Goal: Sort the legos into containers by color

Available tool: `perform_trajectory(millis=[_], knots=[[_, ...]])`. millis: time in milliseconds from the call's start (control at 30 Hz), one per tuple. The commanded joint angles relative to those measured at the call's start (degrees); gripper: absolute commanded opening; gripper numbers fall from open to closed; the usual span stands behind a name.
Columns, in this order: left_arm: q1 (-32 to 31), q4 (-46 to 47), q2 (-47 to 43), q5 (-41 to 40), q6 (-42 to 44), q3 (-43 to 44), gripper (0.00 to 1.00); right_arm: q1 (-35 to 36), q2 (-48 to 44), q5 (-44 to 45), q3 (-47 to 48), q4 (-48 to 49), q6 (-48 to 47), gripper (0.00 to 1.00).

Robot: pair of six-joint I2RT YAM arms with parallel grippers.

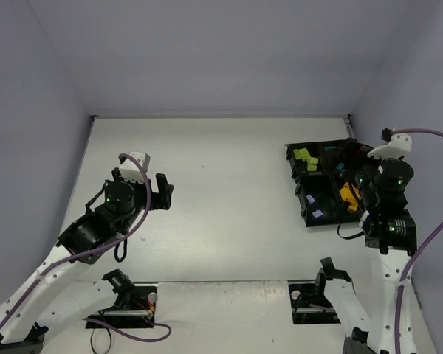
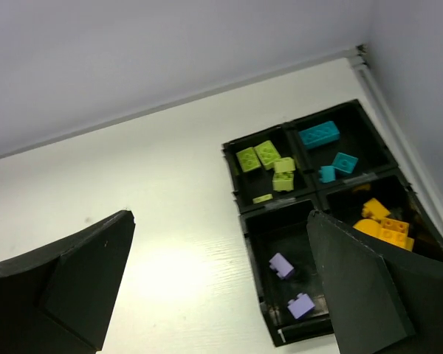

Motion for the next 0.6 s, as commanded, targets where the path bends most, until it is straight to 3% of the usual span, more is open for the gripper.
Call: perform_trajectory(millis=[0,267,567], knots=[[0.28,-4.40,-0.16,-4.73,-2.25,4.90,0.78,2.91,-1.90,-4.53,-0.09,1.46,-0.68,1.00],[0.28,-7.75,-2.97,-8.43,-5.50,5.53,0.78,9.51,-7.62,-8.58,-1.68,1.11,-3.22,1.00],[0.28,-12.06,-5.08,-13.17,-5.94,4.82,0.78,13.29,-11.40,-2.25,-4.40,1.02,-3.84,1.00]])
